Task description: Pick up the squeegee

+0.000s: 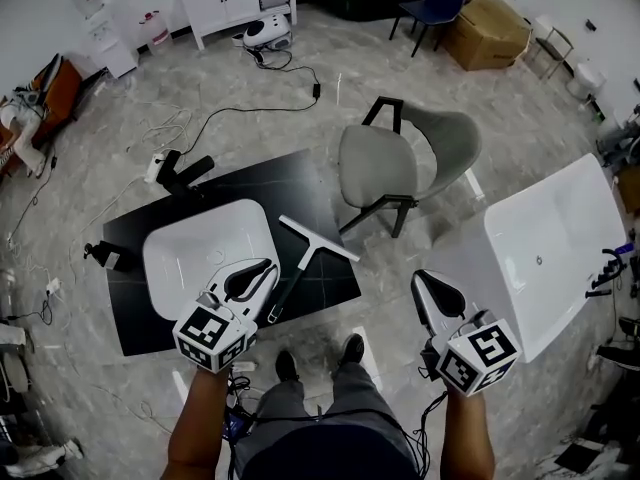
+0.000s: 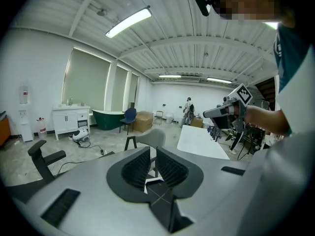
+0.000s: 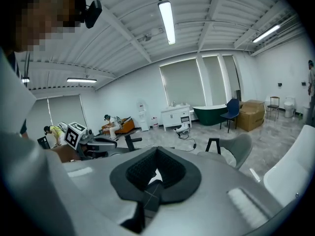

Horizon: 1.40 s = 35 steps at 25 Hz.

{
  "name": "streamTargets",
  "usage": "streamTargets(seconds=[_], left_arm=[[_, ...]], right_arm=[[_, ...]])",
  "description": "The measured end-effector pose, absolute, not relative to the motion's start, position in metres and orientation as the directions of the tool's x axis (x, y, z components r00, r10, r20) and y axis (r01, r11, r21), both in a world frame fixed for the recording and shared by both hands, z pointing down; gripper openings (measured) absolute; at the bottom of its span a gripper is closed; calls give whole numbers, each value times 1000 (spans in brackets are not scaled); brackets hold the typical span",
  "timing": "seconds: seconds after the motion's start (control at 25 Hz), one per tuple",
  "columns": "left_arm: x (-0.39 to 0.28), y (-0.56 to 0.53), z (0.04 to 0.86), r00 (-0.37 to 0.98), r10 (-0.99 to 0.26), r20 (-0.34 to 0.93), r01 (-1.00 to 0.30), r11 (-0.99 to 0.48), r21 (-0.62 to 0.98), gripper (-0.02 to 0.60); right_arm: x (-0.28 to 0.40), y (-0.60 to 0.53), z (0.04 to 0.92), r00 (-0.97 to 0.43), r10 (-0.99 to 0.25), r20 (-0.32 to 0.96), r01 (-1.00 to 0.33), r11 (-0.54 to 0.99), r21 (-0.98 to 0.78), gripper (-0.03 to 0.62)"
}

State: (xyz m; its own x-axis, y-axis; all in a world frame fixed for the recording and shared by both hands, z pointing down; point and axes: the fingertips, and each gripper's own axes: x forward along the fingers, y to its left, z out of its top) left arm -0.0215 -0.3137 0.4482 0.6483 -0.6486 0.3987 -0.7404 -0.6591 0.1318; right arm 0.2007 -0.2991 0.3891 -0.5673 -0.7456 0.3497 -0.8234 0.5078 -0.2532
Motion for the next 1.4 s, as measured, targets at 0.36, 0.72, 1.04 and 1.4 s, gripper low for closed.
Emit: streamTargets(seconds=[0.36, 0.72, 1.04, 1.4], left_arm=[[-2, -326, 502, 644, -610, 463, -738, -654, 166, 51], [13, -333, 565, 628, -558, 542, -741, -642, 197, 98], [19, -348, 618, 601, -530, 598, -756, -619, 212, 138], [21, -351, 676, 573, -466, 674, -764, -601, 234, 187]], right_arm=[[218, -307, 423, -560, -739, 375, -828, 487, -276, 9], [230, -311, 457, -554, -726, 408, -832, 466, -301, 9], [236, -320, 487, -555, -712, 430, -831, 454, -321, 9], [239, -326, 513, -554, -696, 457, -831, 435, -346, 9]])
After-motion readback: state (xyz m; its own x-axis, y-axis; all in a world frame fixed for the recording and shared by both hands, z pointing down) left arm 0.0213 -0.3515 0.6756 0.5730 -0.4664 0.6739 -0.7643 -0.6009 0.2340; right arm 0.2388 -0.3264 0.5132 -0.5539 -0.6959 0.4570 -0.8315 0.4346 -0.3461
